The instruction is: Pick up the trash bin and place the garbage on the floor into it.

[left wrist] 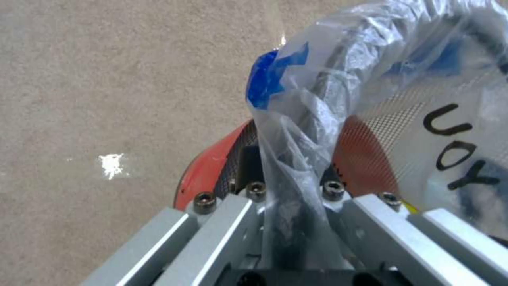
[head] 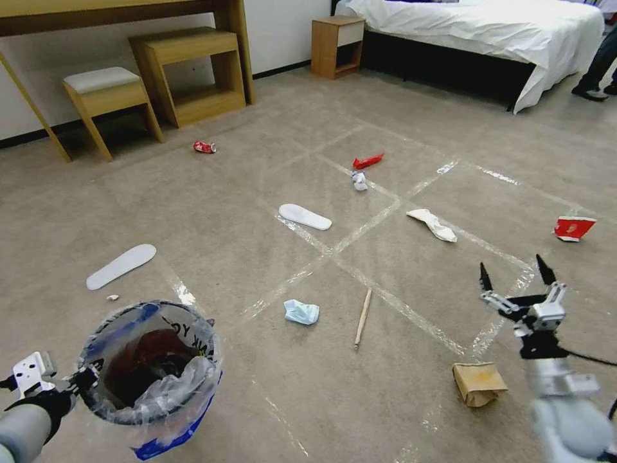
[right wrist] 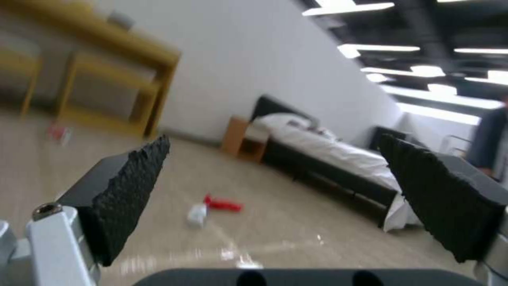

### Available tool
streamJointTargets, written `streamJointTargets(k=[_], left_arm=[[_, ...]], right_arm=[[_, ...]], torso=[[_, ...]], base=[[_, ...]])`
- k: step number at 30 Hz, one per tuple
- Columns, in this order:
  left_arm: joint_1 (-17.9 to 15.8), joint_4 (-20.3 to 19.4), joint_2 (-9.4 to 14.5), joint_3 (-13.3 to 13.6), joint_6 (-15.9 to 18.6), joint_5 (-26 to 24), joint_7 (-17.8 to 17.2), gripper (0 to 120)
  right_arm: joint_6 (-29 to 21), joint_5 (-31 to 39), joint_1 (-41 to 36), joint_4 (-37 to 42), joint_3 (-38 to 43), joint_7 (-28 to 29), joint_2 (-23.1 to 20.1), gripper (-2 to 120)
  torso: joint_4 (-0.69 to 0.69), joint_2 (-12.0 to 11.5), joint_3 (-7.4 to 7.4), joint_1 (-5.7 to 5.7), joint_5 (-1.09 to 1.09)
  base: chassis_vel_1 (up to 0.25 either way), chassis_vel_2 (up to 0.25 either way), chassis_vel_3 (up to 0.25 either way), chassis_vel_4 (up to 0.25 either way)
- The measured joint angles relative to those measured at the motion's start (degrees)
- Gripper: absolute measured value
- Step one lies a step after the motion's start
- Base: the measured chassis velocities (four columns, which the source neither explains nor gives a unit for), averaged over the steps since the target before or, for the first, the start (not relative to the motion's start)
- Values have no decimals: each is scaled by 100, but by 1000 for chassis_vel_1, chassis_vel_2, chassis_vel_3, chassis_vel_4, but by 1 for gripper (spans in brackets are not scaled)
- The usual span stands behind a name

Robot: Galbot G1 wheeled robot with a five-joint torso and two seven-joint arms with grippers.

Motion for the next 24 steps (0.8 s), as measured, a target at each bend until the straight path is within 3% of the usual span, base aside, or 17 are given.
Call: streamJointTargets(k=[3, 7, 24], left_arm=[[-25, 41, 7, 30, 0, 25, 3, 0], [-55, 82, 12, 62, 0, 39, 5, 0], [-96, 165, 137, 135, 0, 74, 54, 0]], right_arm=[[5, -58, 90, -804, -70, -487, -695, 100], [142, -200, 230, -1522, -237, -1065, -1035, 100], [739, -1274, 342, -3238, -637, -2369, -1478, 100]], torso=[[-2, 0, 0, 0, 2], [-1, 0, 0, 0, 2], [-2, 0, 0, 0, -1]], base=[[0, 0, 0, 0], [0, 0, 0, 0], [0, 0, 0, 0]])
